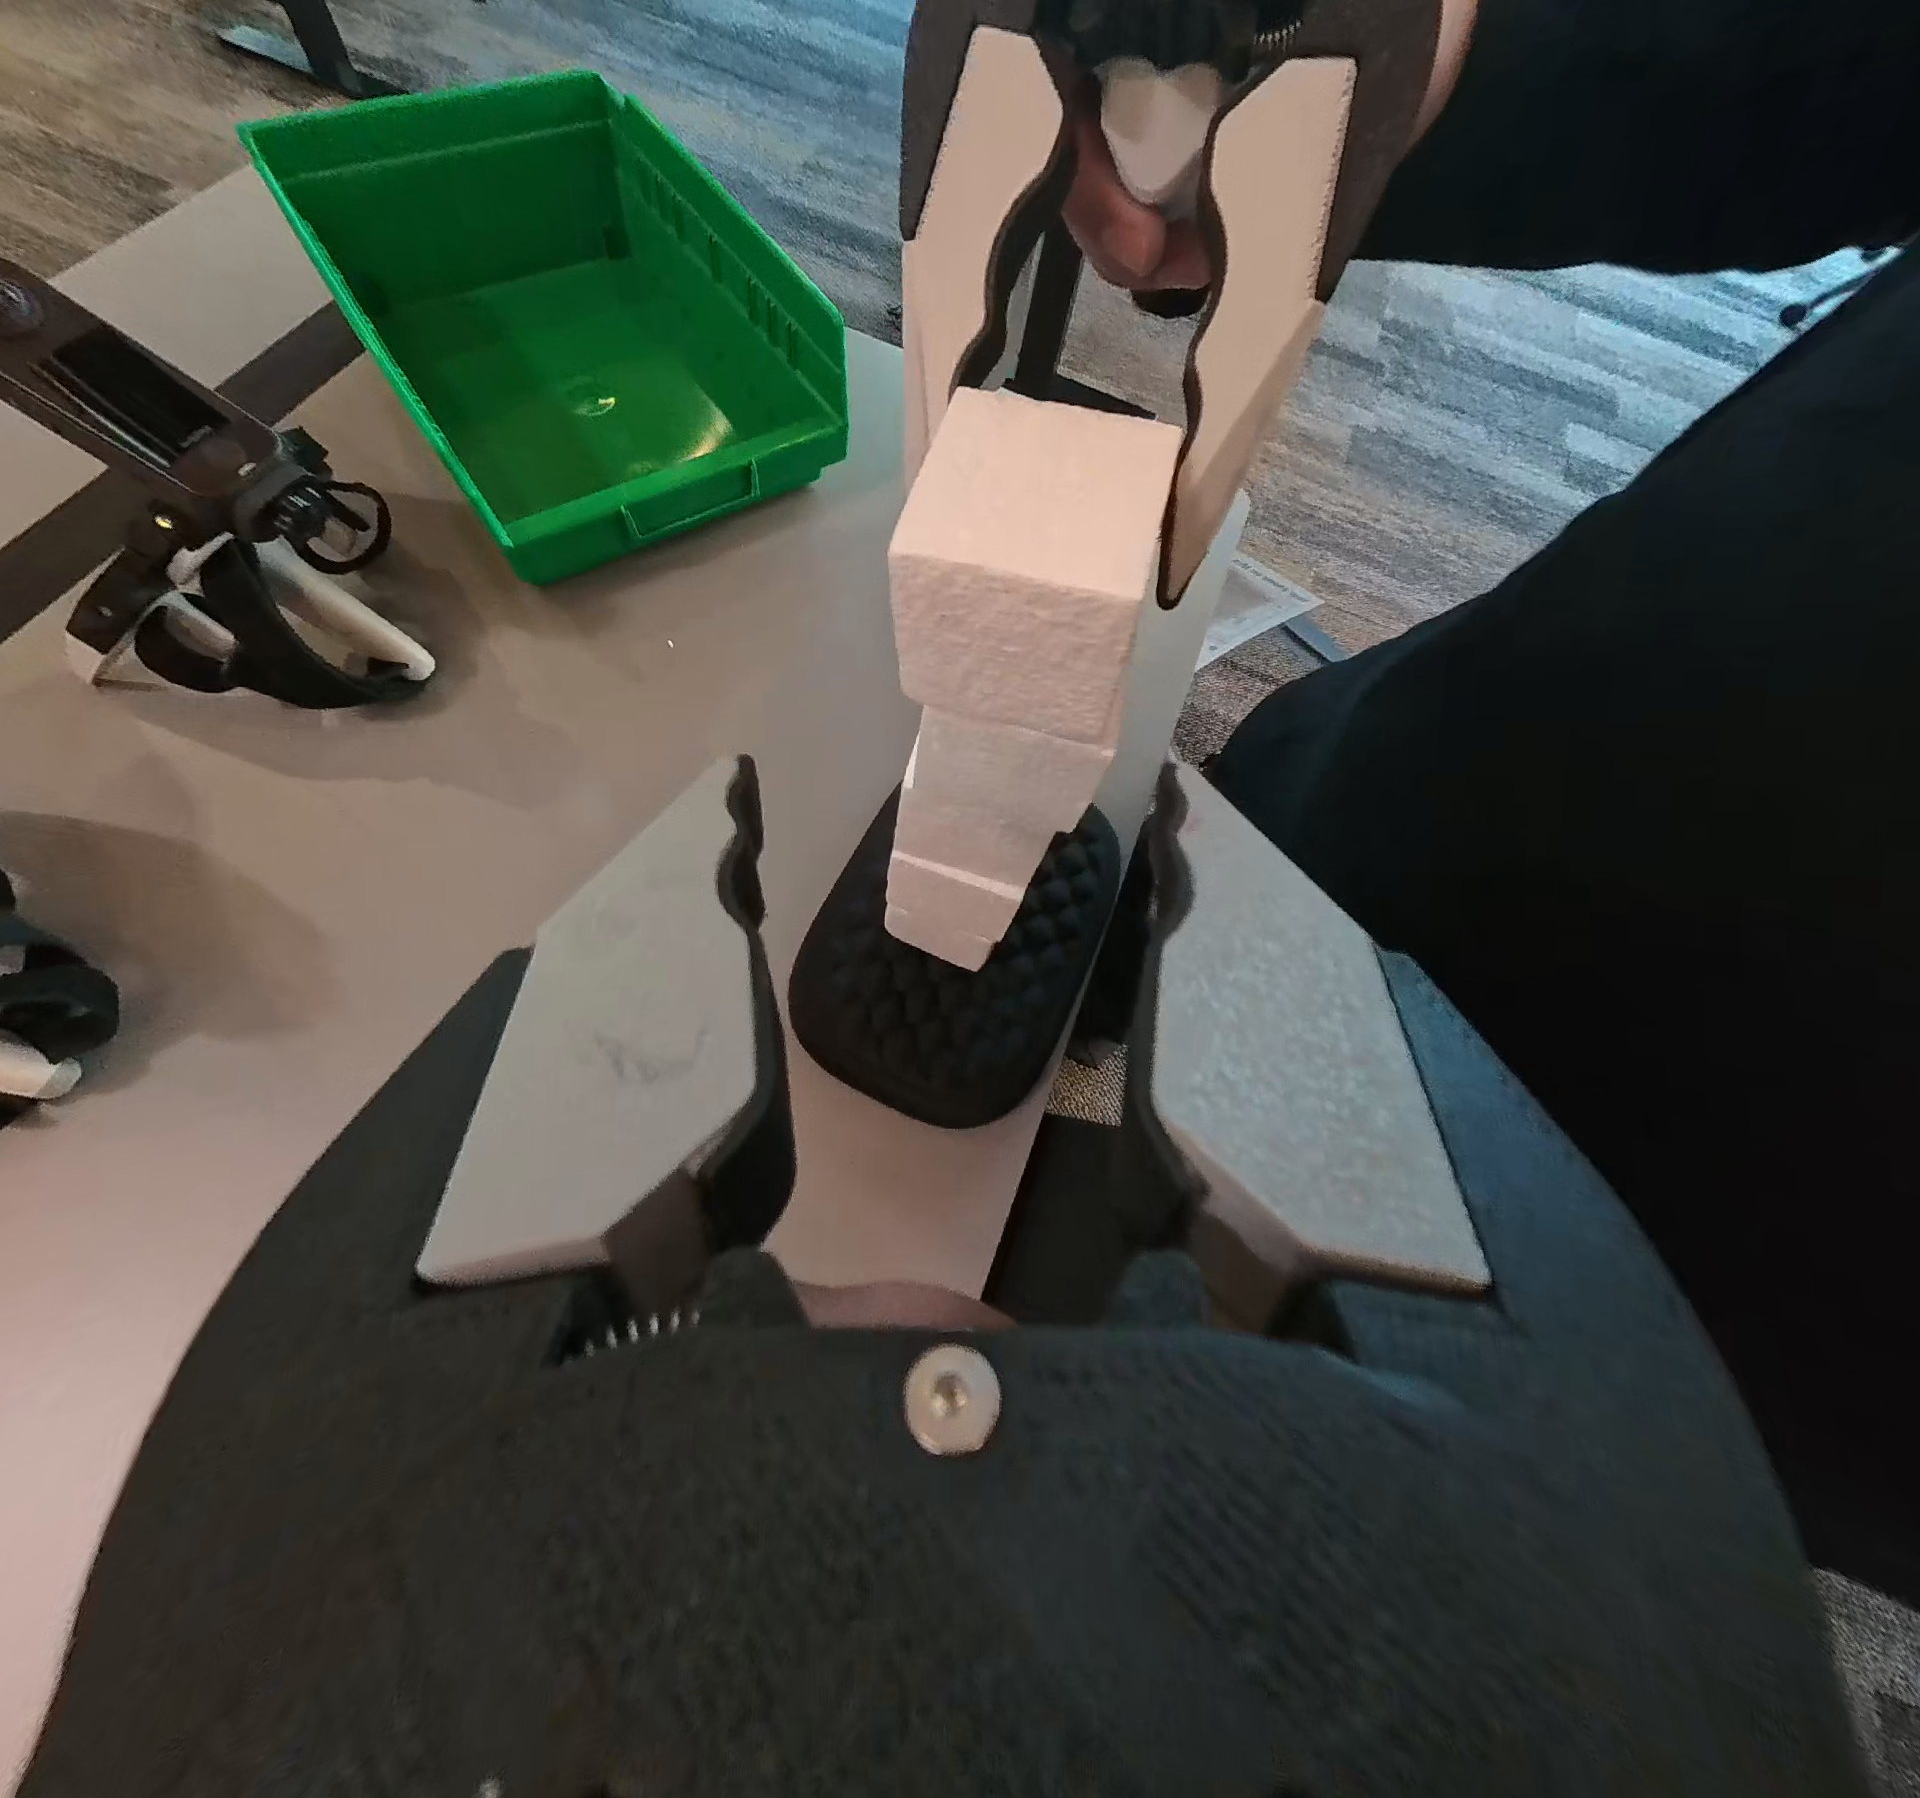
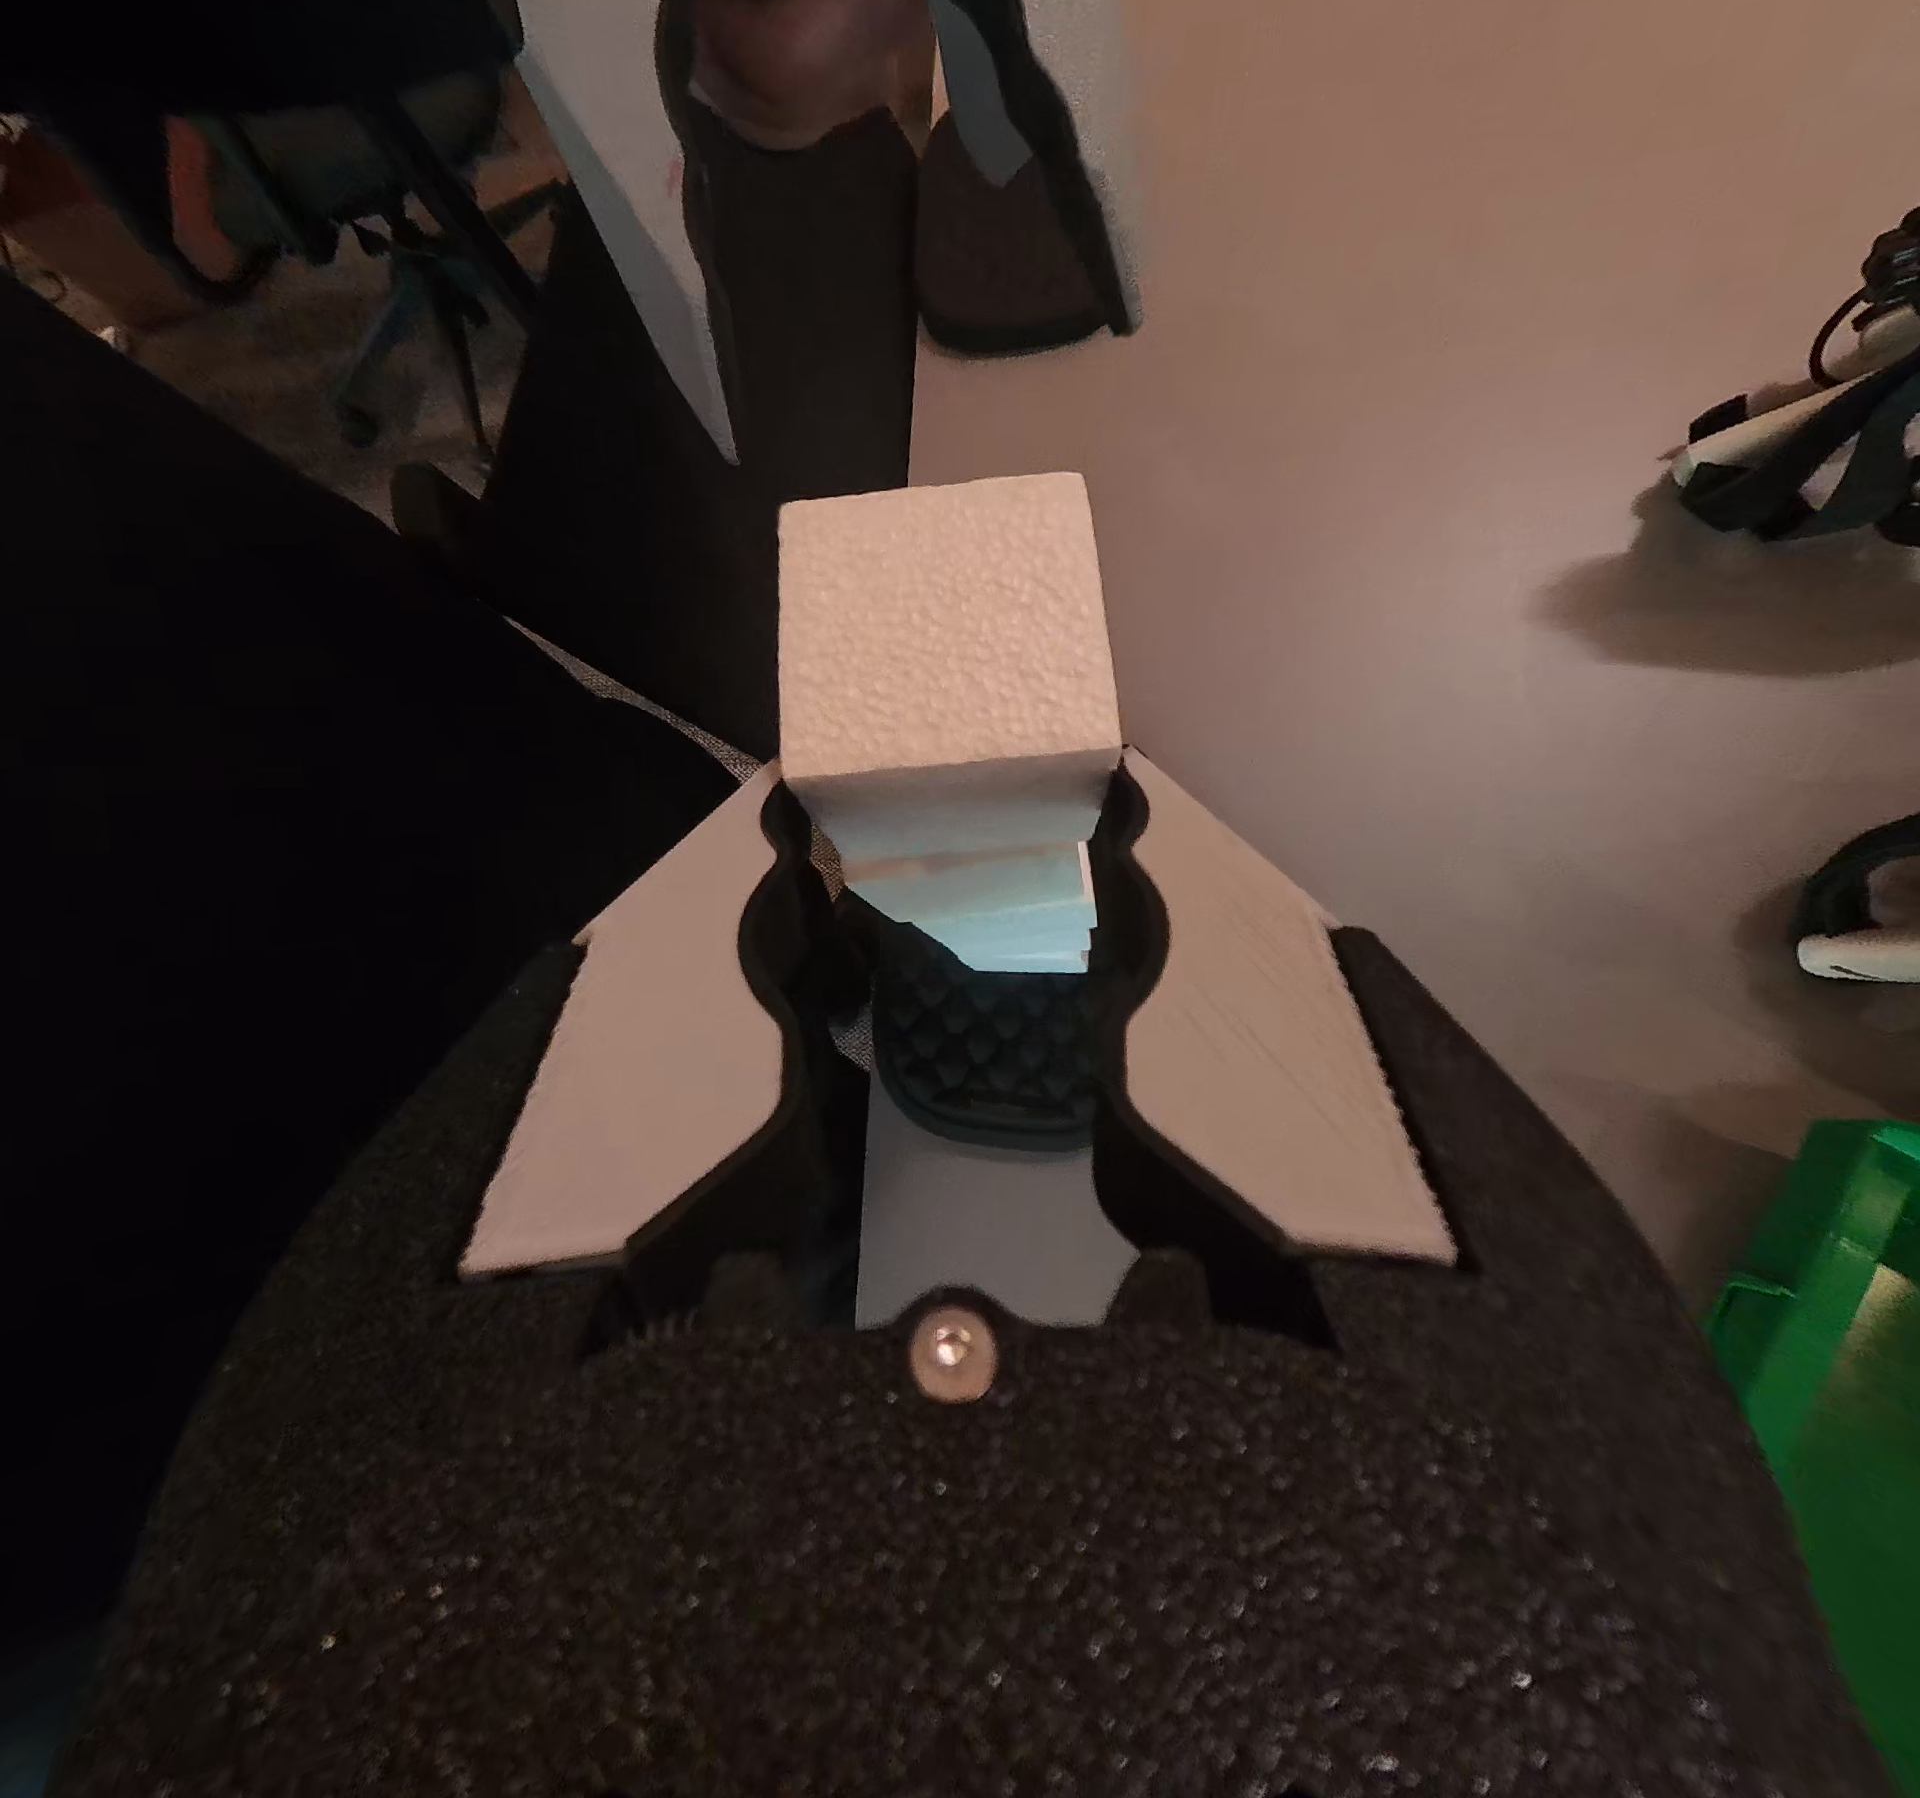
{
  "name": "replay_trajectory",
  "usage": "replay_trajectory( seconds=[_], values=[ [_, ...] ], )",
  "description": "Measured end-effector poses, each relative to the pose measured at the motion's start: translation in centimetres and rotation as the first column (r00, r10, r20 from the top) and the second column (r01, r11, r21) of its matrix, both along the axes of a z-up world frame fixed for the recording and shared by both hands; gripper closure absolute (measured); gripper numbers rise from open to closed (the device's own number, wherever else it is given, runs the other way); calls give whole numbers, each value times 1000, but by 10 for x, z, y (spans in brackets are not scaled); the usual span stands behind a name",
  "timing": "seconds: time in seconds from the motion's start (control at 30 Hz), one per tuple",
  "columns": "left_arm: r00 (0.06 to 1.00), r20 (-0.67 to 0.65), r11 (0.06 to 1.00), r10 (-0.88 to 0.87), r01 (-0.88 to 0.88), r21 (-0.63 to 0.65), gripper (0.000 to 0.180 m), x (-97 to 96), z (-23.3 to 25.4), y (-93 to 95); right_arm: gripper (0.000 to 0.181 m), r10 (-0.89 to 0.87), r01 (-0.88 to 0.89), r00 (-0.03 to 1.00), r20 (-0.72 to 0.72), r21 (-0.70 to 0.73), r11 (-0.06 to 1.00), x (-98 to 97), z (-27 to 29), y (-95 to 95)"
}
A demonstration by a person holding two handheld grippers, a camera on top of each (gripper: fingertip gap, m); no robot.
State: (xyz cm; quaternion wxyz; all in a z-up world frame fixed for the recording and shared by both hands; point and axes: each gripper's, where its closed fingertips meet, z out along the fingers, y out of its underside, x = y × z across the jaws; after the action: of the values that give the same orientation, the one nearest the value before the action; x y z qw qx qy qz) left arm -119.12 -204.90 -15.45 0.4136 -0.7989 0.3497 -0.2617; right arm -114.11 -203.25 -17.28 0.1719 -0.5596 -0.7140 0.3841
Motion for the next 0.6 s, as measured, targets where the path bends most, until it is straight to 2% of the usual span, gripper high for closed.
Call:
replay_trajectory(
  seconds=[0.6],
  values=[
    [1000, 13, 999, -9, 9, -33, 106, 3, -10, -2, 122, 29, -29, 1000, 5, -36, 999, 1, -5, -7]
  ],
)
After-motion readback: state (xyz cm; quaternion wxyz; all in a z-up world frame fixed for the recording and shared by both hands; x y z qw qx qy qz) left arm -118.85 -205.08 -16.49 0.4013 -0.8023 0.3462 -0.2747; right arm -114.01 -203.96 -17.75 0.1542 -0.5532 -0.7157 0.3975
